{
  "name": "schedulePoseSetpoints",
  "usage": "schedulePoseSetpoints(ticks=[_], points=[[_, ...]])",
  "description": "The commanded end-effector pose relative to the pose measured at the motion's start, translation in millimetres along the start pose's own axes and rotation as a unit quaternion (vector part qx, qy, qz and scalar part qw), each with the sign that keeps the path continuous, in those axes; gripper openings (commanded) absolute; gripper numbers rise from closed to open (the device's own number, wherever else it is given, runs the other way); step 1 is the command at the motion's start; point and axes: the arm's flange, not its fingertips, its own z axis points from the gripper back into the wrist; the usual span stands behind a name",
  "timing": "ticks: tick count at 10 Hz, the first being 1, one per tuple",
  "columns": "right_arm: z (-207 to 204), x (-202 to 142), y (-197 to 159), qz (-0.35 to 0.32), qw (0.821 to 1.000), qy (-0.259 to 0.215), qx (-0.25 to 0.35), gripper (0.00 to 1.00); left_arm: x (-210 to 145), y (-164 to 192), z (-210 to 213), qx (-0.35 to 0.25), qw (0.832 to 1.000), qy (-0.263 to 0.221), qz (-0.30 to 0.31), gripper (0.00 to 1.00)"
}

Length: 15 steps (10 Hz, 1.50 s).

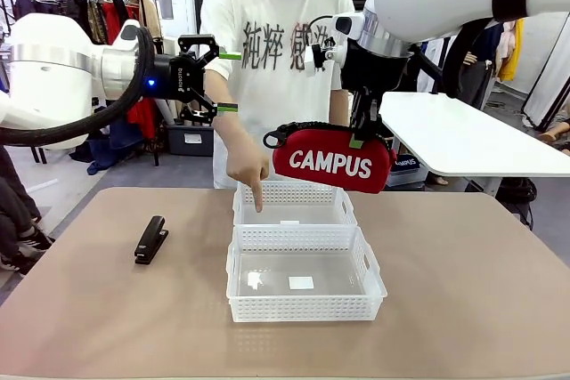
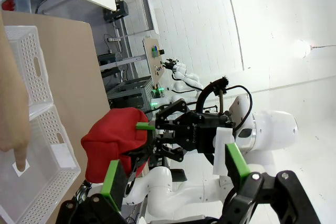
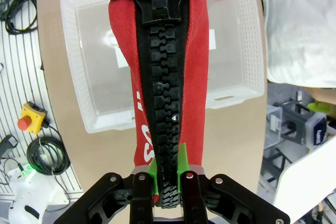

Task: Distribute items into two baskets.
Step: Place the picked Pencil pouch into the Organizing basket as instructed by the person.

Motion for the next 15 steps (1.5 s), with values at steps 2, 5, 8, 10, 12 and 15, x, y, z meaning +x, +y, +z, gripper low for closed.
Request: schedulePoseSetpoints(ticks=[2,5,8,10,12,15], points=[[1.4,-0.5,-0.2,-0.002,1.0,-0.001,-0.002,0.0,0.1,-1.6,0.7,0.0,1.0,0.001,0.0,1.0],[1.4,-0.5,-0.2,-0.002,1.0,-0.001,-0.002,0.0,0.1,-1.6,0.7,0.0,1.0,0.001,0.0,1.0],[1.4,-0.5,-0.2,-0.002,1.0,-0.001,-0.002,0.0,0.1,-1.6,0.7,0.0,1.0,0.001,0.0,1.0],[-7.6,4.9,8.3,0.022,1.0,-0.012,-0.006,0.0,0.1,-1.6,0.7,0.0,1.0,0.001,0.0,1.0],[-24.5,11.0,17.2,0.05,0.999,-0.016,-0.007,0.0,0.1,-1.6,0.7,0.0,1.0,0.001,0.0,1.0],[-51.5,21.3,35.7,0.073,0.997,-0.015,-0.003,0.0,0.1,-1.6,0.7,0.0,1.0,0.001,0.0,1.0]])
